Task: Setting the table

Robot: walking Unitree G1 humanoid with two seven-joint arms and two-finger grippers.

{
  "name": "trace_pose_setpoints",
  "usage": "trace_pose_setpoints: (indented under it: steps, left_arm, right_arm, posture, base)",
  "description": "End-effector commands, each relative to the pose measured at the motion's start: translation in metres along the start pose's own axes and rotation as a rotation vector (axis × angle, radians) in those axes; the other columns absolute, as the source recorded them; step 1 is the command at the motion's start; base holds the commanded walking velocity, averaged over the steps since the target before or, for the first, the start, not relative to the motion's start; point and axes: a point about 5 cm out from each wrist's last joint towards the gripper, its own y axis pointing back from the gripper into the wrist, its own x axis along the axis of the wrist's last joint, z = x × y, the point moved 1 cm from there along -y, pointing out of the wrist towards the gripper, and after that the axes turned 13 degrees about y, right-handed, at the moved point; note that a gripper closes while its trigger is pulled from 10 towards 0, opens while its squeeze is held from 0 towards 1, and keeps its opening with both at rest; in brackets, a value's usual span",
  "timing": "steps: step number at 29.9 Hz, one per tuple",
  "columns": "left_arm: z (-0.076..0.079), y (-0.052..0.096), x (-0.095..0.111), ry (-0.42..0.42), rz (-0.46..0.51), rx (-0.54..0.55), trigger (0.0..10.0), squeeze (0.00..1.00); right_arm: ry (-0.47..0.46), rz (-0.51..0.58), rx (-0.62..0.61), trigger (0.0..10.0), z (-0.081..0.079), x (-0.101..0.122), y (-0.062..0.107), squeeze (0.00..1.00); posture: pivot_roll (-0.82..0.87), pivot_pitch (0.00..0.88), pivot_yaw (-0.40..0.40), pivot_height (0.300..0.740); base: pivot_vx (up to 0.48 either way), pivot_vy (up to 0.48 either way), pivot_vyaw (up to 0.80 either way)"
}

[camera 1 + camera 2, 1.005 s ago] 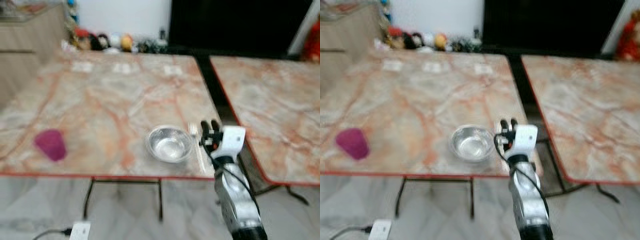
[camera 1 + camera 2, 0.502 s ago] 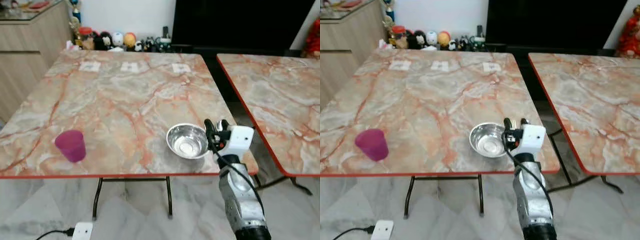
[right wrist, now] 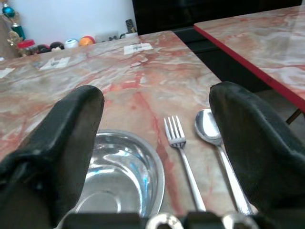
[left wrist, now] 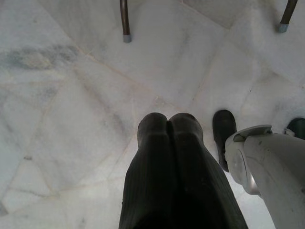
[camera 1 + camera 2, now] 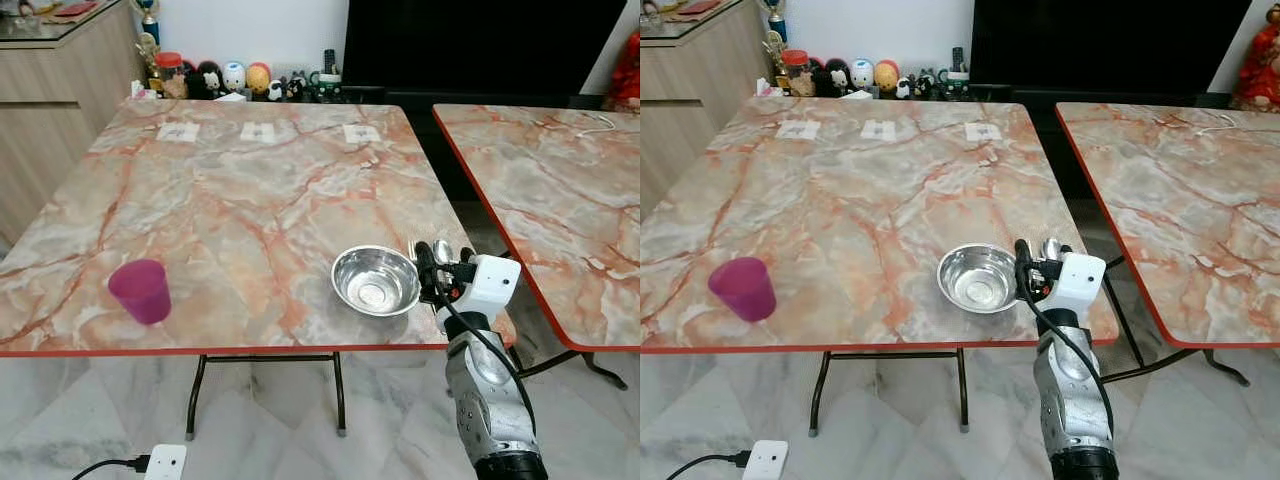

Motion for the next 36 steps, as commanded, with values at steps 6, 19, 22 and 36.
trace_pose_setpoints:
  steps: [6,19,22,36]
  left_arm:
    - [0.001,0.001,-0.004,-0.007,-0.014,-0.006,10.0,0.0]
    - [0.001,0.001,-0.004,-0.005,-0.01,-0.006,10.0,0.0]
    - [0.001,0.001,-0.004,-0.009,-0.011,-0.006,10.0,0.0]
    - [0.0,0.001,-0.004,-0.013,-0.013,-0.002,10.0,0.0]
  right_arm:
    - [0.038,-0.006,0.025,10.0,0.001,-0.002,0.0,0.0]
    - [0.018,-0.008,-0.009,10.0,0.005,-0.002,0.0,0.0]
    - [0.015,-0.001,-0.041,10.0,0.008,-0.001,0.001,0.0]
    - [-0.011,-0.025,-0.135,10.0,0.039,0.008,0.044,0.0]
  posture:
    - [0.05,0.003,-0.029,0.74]
    - [0.05,0.005,-0.031,0.74]
    - [0.05,0.005,-0.031,0.74]
    - [0.03,0.016,-0.045,0.74]
  base:
    - [0.089,0.0,0.2]
    - [0.254,0.0,0.28]
    - [0.0,0.0,0.0]
    - [0.0,0.0,0.0]
